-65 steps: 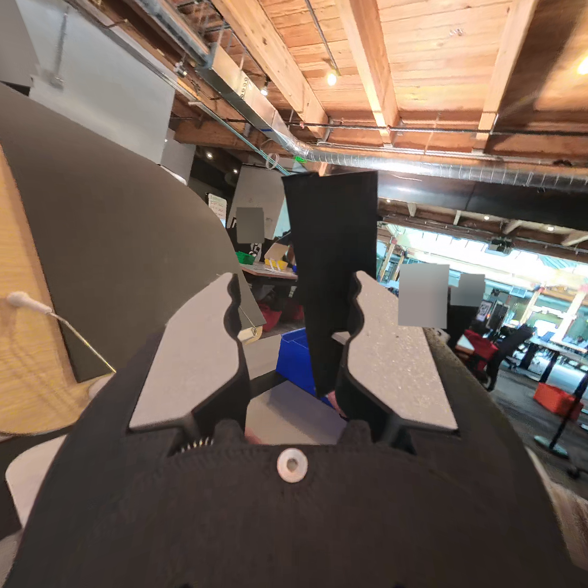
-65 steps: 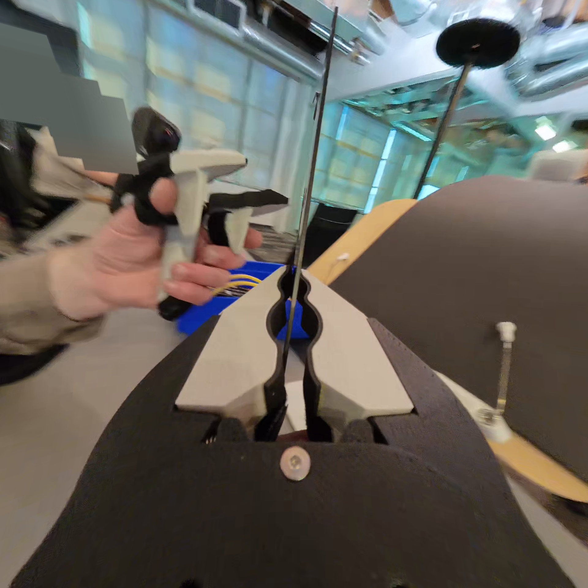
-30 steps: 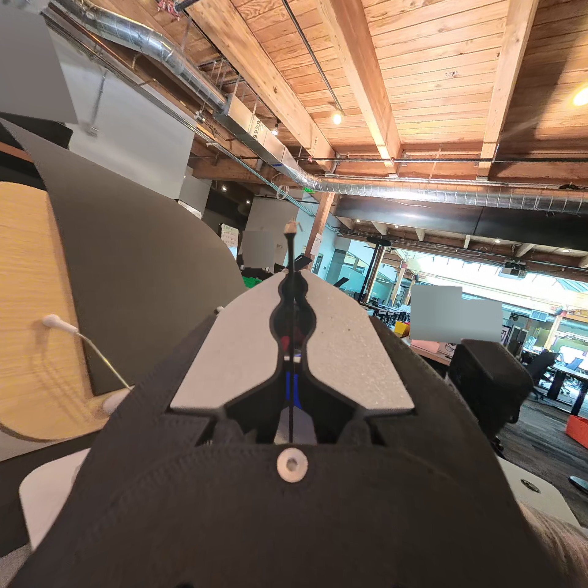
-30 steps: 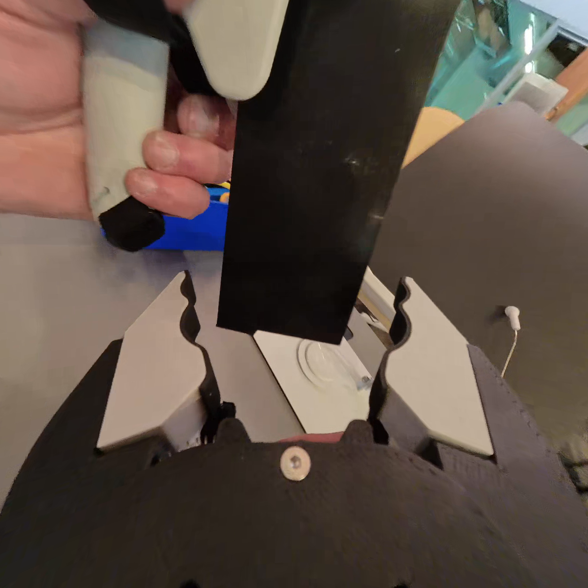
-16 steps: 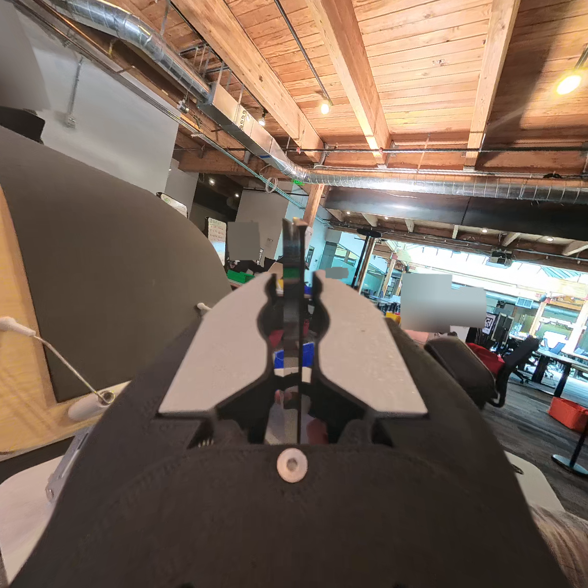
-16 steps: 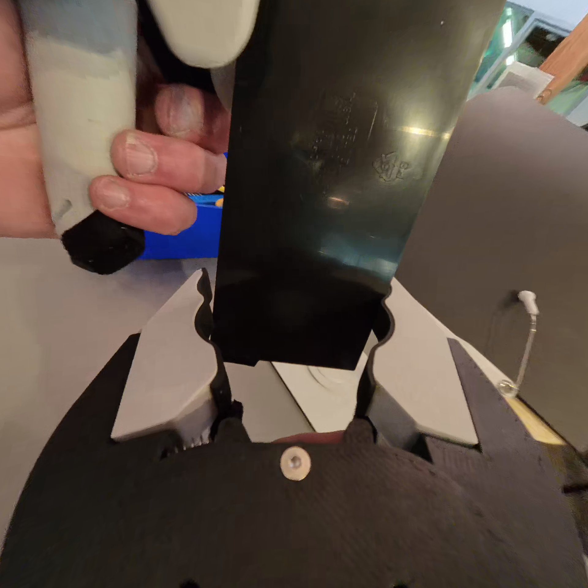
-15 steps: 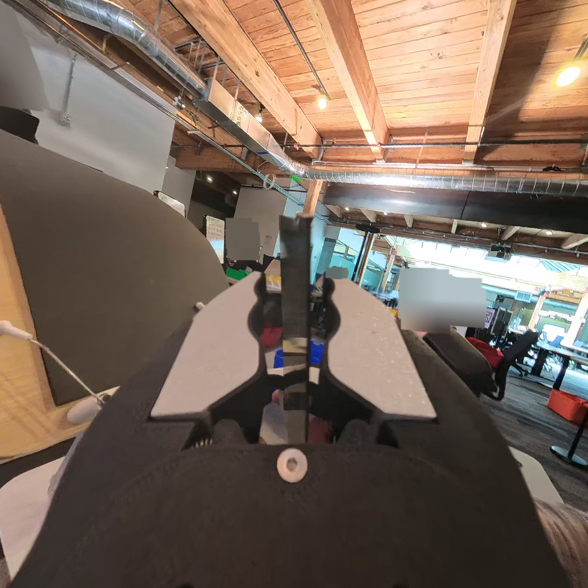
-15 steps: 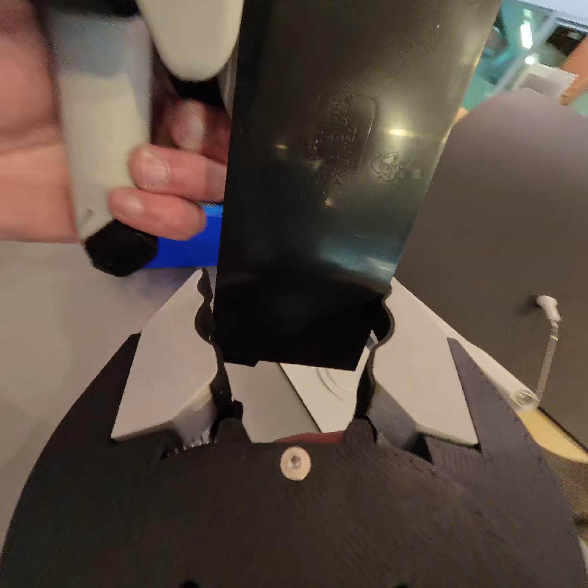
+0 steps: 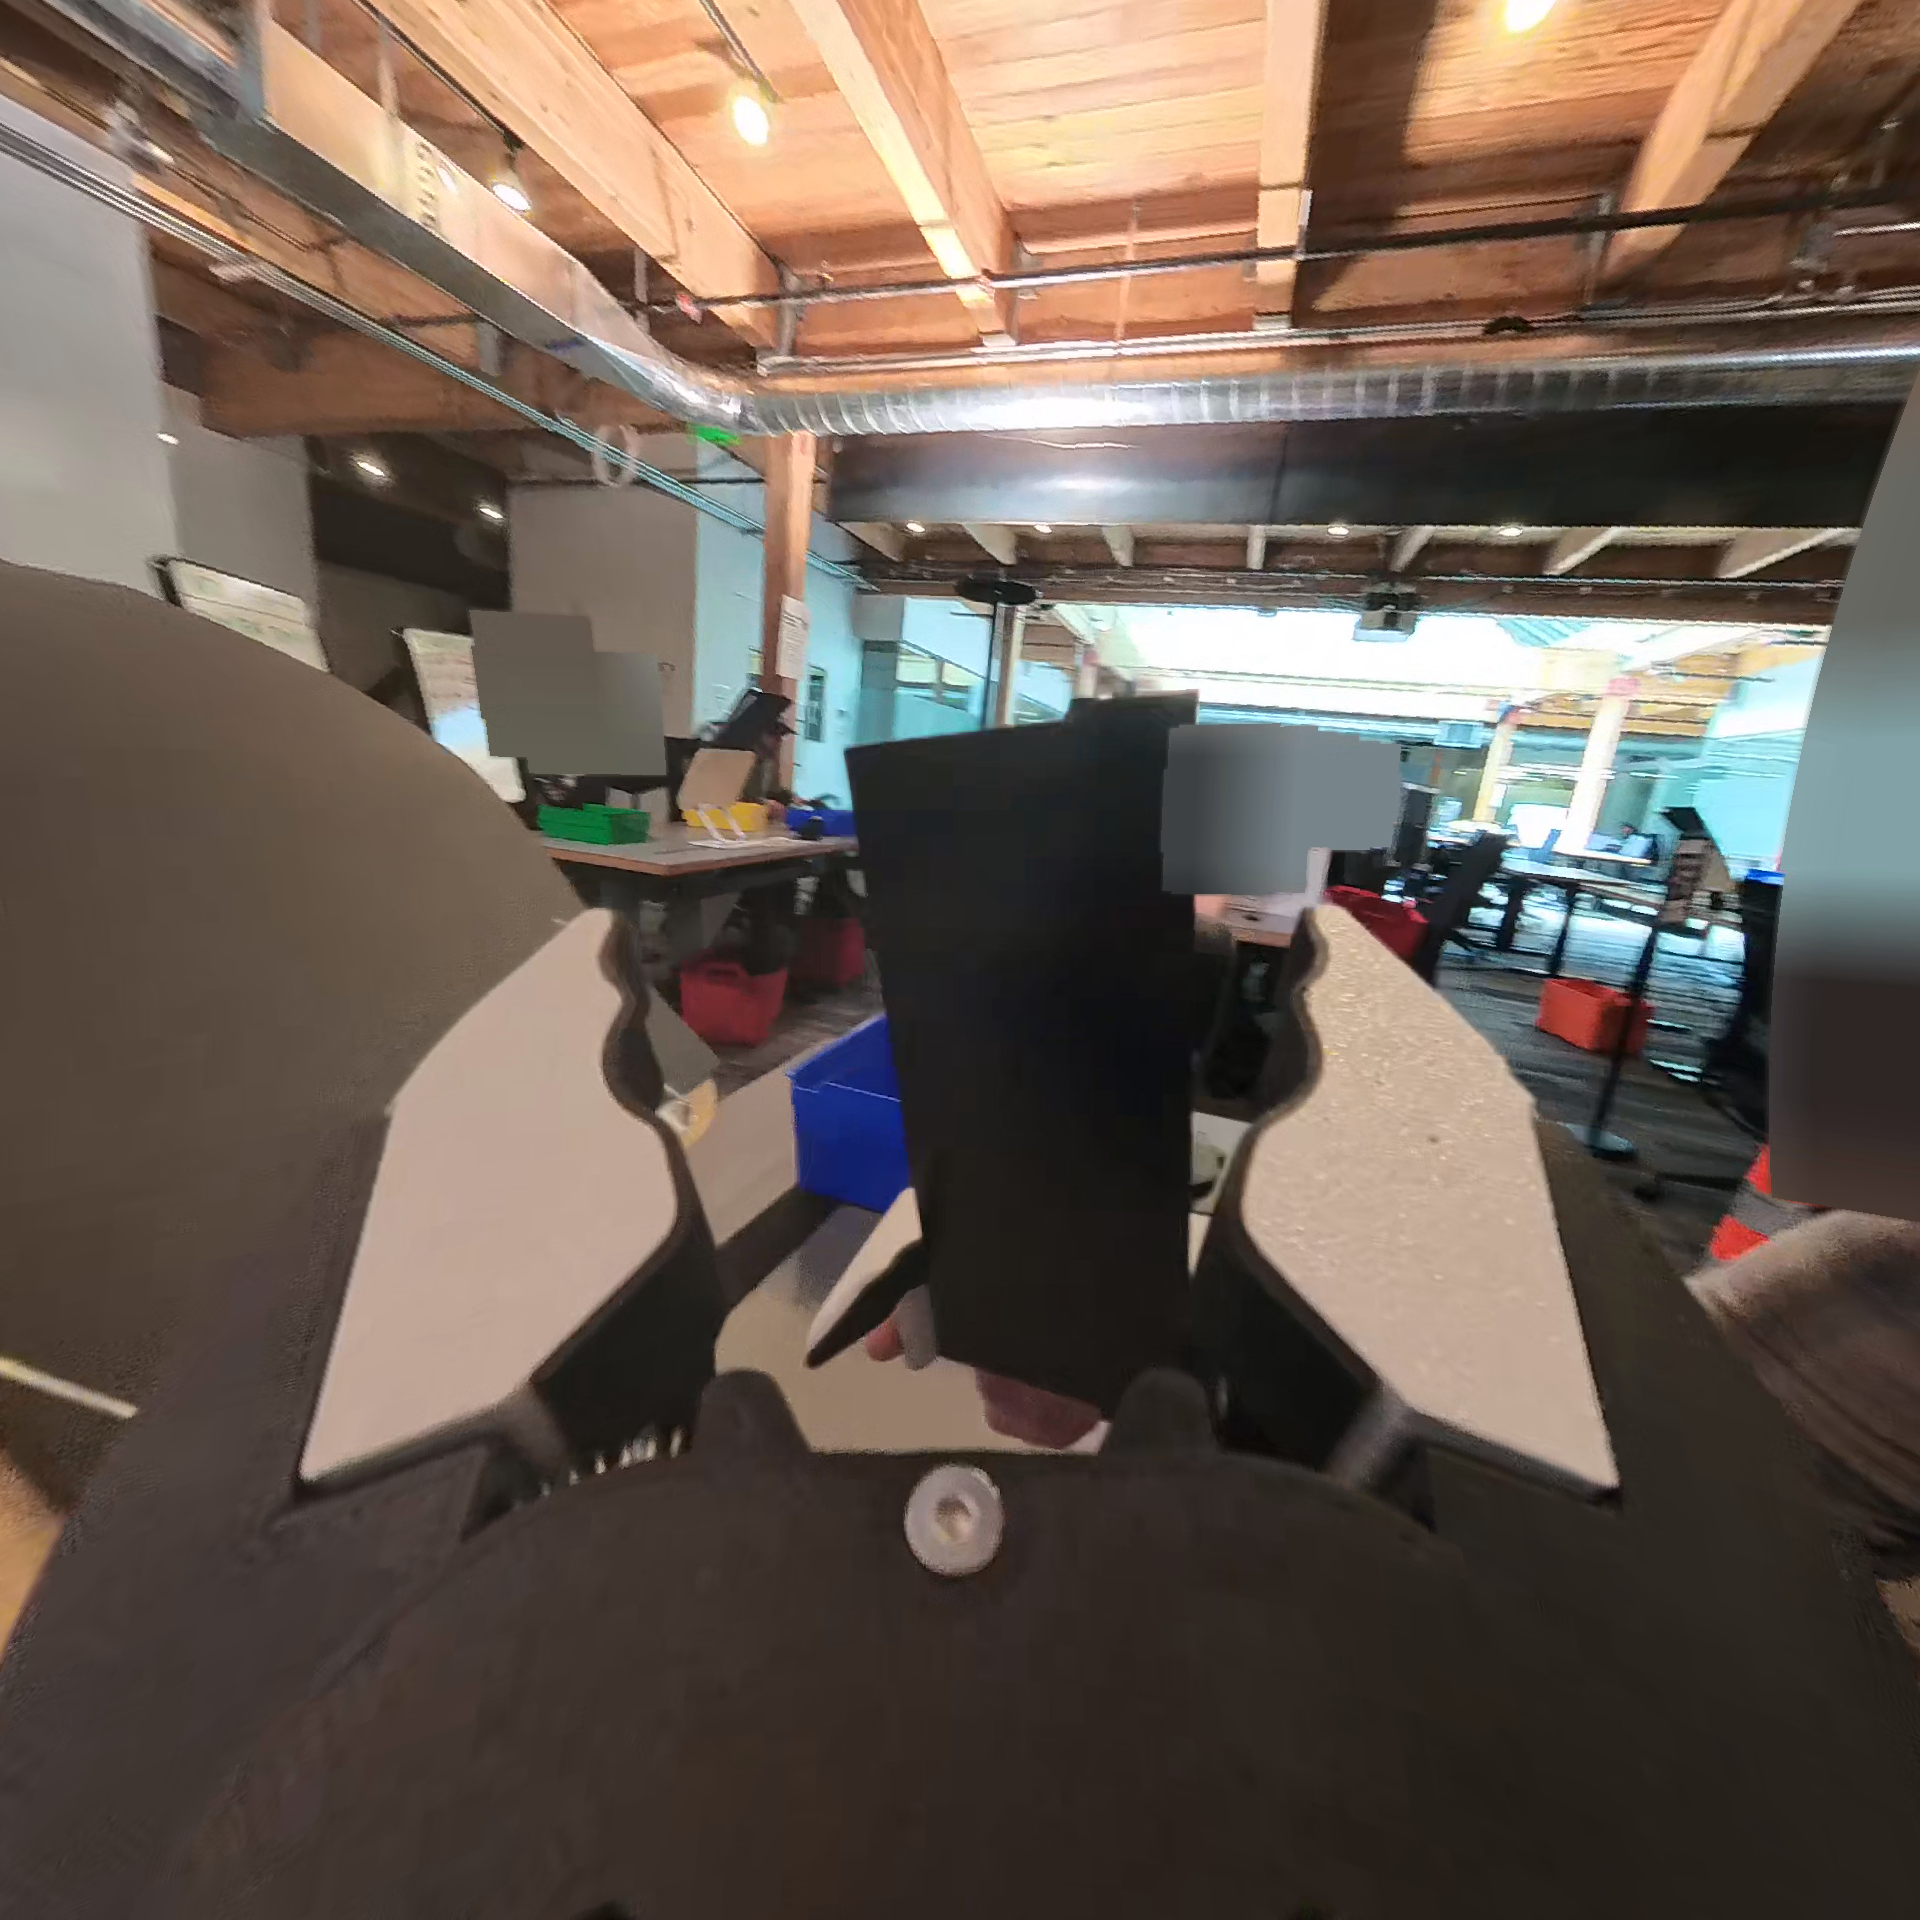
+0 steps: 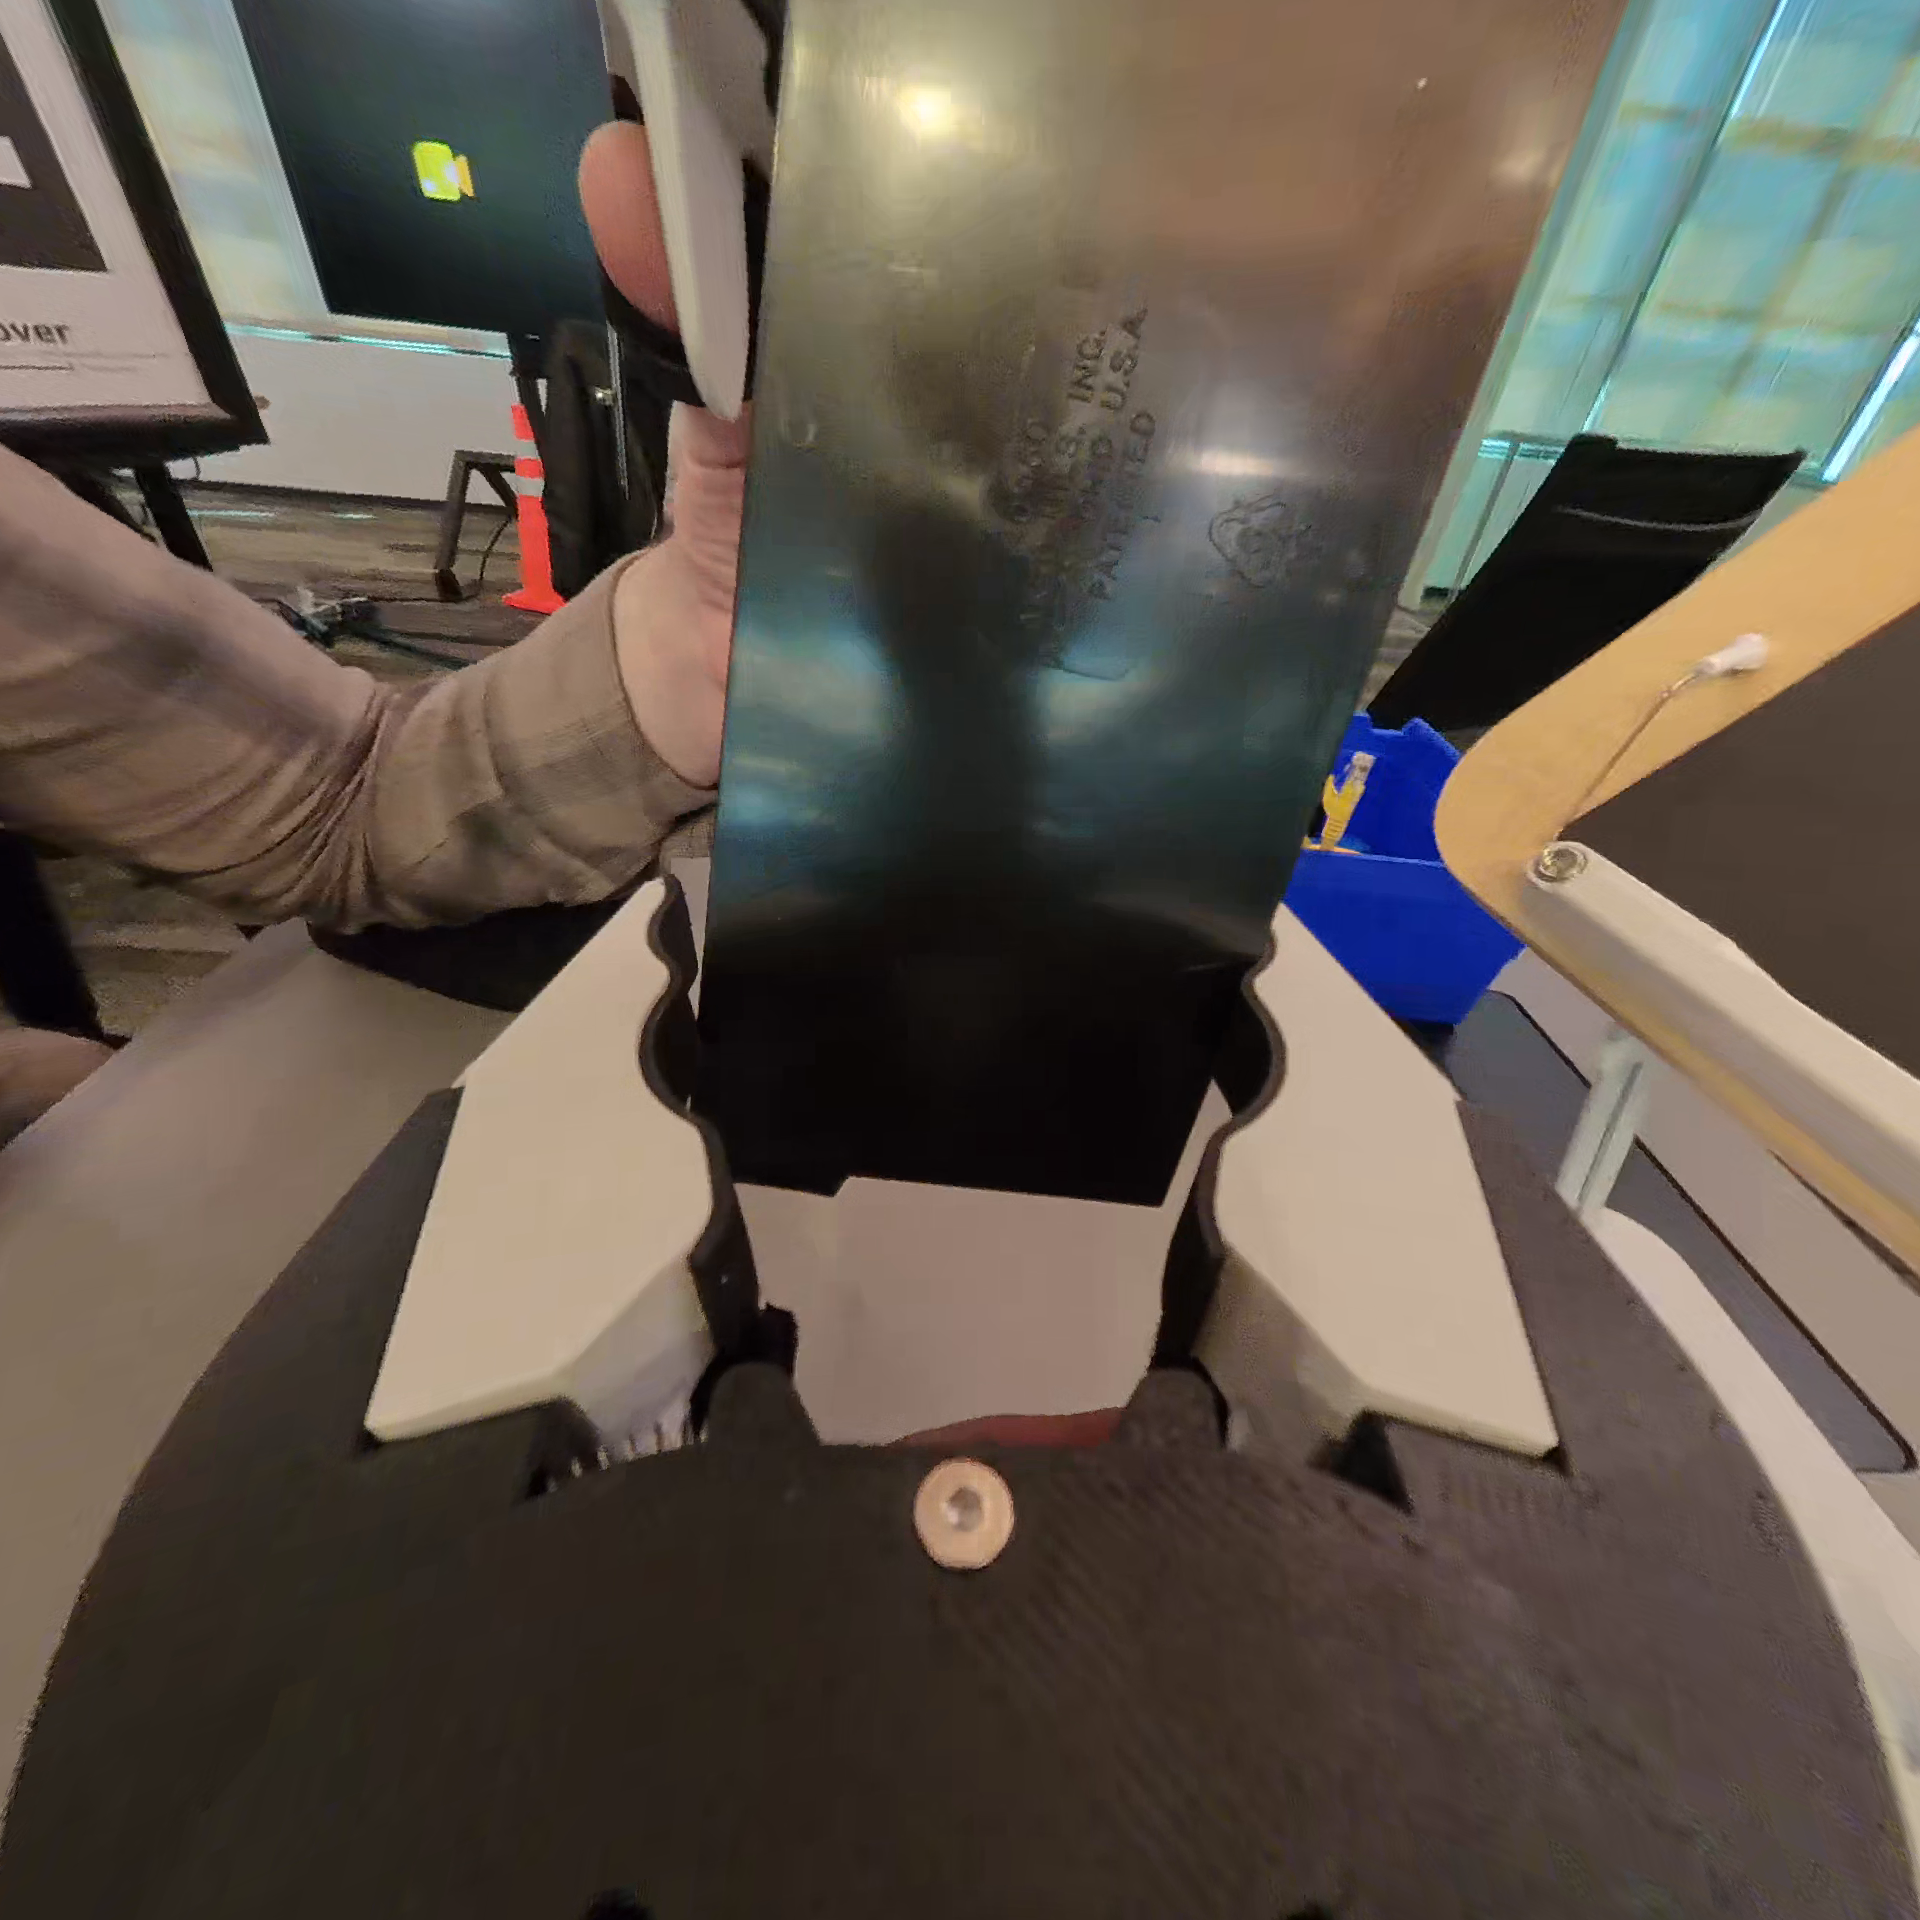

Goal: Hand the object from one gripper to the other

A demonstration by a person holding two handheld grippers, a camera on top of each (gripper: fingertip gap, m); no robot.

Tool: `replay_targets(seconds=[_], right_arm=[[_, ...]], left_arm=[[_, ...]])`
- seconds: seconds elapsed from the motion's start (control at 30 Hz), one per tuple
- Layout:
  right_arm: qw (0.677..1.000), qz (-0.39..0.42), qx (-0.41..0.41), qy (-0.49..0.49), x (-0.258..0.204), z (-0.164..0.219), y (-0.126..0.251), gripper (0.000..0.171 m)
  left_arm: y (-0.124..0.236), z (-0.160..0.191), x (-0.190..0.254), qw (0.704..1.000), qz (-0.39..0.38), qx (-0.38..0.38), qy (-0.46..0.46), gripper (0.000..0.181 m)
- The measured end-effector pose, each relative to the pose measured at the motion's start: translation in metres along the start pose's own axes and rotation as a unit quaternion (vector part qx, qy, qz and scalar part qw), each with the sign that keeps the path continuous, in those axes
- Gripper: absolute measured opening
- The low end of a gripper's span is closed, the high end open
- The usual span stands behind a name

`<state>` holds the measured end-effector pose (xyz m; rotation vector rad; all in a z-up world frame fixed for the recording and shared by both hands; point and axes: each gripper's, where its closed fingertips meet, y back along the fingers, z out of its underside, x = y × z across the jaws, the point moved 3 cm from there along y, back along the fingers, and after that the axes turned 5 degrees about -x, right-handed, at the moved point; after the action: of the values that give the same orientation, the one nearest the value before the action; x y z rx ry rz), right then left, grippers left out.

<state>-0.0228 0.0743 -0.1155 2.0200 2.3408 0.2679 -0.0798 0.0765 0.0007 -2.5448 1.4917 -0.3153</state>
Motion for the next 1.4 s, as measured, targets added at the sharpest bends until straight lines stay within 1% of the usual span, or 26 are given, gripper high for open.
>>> replay_targets(seconds=[0.17,0.23,0.3,0.33,0.37,0.53,0.6,0.63,0.67,0.7,0.8,0.83,0.9,0.93,1.03,1.07,1.13,1.2,1.23,1.27,1.3,1.37,1.4], right_arm=[[0.999,-0.035,-0.021,0.015,-0.015,0.011,-0.014,0.1],[0.998,-0.048,-0.028,0.019,-0.019,0.016,-0.018,0.1],[0.997,-0.059,-0.036,0.017,-0.023,0.021,-0.021,0.1],[0.997,-0.059,-0.039,0.013,-0.023,0.022,-0.022,0.1],[0.997,-0.06,-0.036,0.01,-0.022,0.022,-0.023,0.1],[0.998,-0.056,-0.029,0.01,-0.02,0.02,-0.021,0.1],[0.999,-0.036,-0.03,0.011,-0.015,0.019,-0.021,0.096],[0.999,-0.02,-0.035,0.013,-0.011,0.019,-0.021,0.097],[0.999,-0.004,-0.043,0.017,-0.007,0.019,-0.02,0.105],[0.998,0.017,-0.055,0.025,-0.002,0.019,-0.019,0.109],[0.985,0.124,-0.083,0.085,0.019,0.011,-0.01,0.113],[0.976,0.163,-0.095,0.109,0.024,0.007,-0.008,0.112],[0.945,0.241,-0.123,0.183,0.031,-0.001,-0.005,0.111],[0.927,0.269,-0.137,0.224,0.031,-0.005,-0.006,0.107],[0.863,0.335,-0.161,0.342,0.02,-0.015,-0.019,0.107],[0.837,0.356,-0.164,0.383,0.015,-0.018,-0.024,0.108],[0.77,0.391,-0.163,0.477,0.001,-0.023,-0.036,0.106],[0.726,0.424,-0.157,0.518,-0.006,-0.024,-0.043,0.102],[0.705,0.439,-0.16,0.534,-0.006,-0.021,-0.046,0.104],[0.684,0.451,-0.163,0.549,-0.005,-0.018,-0.048,0.106],[0.671,0.461,-0.164,0.557,-0.004,-0.015,-0.049,0.105],[0.662,0.472,-0.163,0.559,0.002,-0.007,-0.047,0.106],[0.663,0.479,-0.155,0.554,0.005,-0.007,-0.044,0.107]], left_arm=[[-0.015,0.022,0.017,0.998,0.042,-0.04,0.005,0.12],[-0.02,0.029,0.022,0.997,0.054,-0.049,0.006,0.119],[-0.022,0.032,0.022,0.998,0.053,-0.043,0.009,0.11],[-0.022,0.033,0.024,0.997,0.064,-0.041,0.011,0.1],[-0.021,0.034,0.025,0.996,0.072,-0.04,0.015,0.095],[-0.021,0.033,0.024,0.997,0.066,-0.028,0.015,0.094],[-0.02,0.03,0.021,0.999,0.05,-0.018,0.007,0.094],[-0.019,0.028,0.019,0.999,0.035,-0.016,-0.002,0.094],[-0.017,0.026,0.016,1.0,0.024,-0.012,-0.01,0.094],[-0.015,0.022,0.013,1.0,0.008,-0.003,-0.012,0.094],[-0.007,0.013,-0.007,0.997,-0.079,0.006,-0.019,0.094],[-0.003,0.009,-0.014,0.994,-0.106,0.014,-0.018,0.094],[0.006,0.004,-0.026,0.987,-0.156,0.024,-0.005,0.094],[0.01,0.001,-0.031,0.985,-0.172,0.034,0.008,0.094],[0.023,-0.003,-0.047,0.975,-0.205,0.055,0.063,0.095],[0.029,-0.004,-0.053,0.97,-0.217,0.067,0.08,0.093],[0.038,-0.006,-0.063,0.964,-0.226,0.086,0.115,0.094],[0.047,-0.007,-0.072,0.957,-0.23,0.101,0.147,0.094],[0.049,-0.007,-0.075,0.955,-0.23,0.101,0.16,0.097],[0.052,-0.007,-0.078,0.952,-0.229,0.104,0.172,0.094],[0.054,-0.007,-0.08,0.95,-0.225,0.108,0.187,0.094],[0.054,-0.005,-0.082,0.949,-0.206,0.103,0.217,0.093],[0.053,-0.005,-0.082,0.949,-0.2,0.103,0.223,0.093]])
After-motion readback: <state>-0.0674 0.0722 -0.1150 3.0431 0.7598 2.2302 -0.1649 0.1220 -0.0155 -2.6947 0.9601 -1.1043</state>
